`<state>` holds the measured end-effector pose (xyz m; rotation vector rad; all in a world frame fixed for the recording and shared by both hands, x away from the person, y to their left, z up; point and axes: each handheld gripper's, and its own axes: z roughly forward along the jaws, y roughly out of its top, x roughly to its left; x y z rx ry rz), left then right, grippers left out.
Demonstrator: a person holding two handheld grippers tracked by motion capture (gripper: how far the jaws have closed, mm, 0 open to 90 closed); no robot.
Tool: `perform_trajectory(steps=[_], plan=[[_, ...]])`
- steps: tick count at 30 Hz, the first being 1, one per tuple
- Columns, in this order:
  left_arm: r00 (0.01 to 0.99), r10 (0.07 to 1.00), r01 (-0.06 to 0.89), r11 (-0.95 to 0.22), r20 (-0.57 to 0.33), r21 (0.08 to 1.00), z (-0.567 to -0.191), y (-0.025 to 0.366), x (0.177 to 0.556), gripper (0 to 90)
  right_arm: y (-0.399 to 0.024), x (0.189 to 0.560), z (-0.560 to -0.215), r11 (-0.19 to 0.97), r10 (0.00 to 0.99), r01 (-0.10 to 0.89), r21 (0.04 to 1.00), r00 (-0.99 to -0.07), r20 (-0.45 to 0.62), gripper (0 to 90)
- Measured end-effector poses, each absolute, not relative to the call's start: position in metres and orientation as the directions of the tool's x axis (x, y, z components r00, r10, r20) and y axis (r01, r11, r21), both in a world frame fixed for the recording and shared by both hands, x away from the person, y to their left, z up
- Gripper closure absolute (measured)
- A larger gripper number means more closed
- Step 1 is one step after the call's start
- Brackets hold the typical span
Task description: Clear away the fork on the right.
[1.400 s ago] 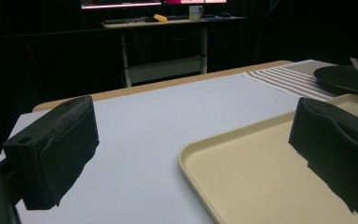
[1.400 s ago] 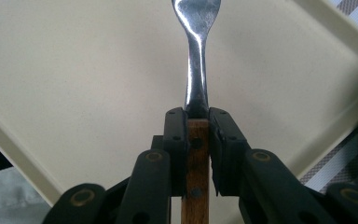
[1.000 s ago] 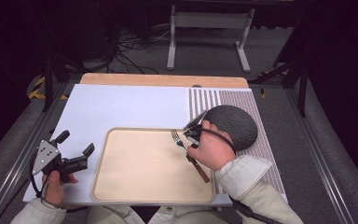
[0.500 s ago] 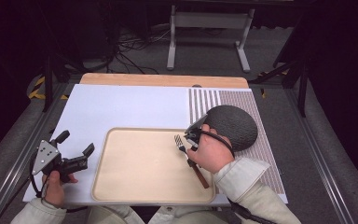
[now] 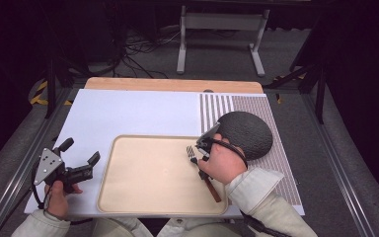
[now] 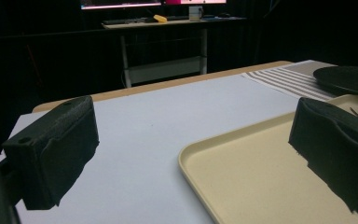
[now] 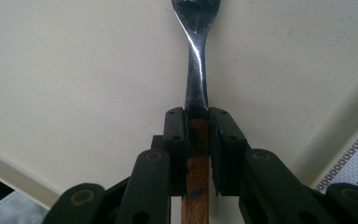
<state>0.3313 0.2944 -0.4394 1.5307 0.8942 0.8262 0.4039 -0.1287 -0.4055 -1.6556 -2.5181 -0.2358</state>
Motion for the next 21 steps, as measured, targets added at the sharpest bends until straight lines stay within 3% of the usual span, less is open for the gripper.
perform_trajectory(steps=[21], plan=[[0.47, 0.882, 0.104, -0.091, 0.032, 0.99, -0.4397, 0.2943, 0.3315, 1.9, -0.1317, 0.4063, -0.4113, 0.363, 0.911, 0.931, 0.037, -0.363, 0.195, 75.8]])
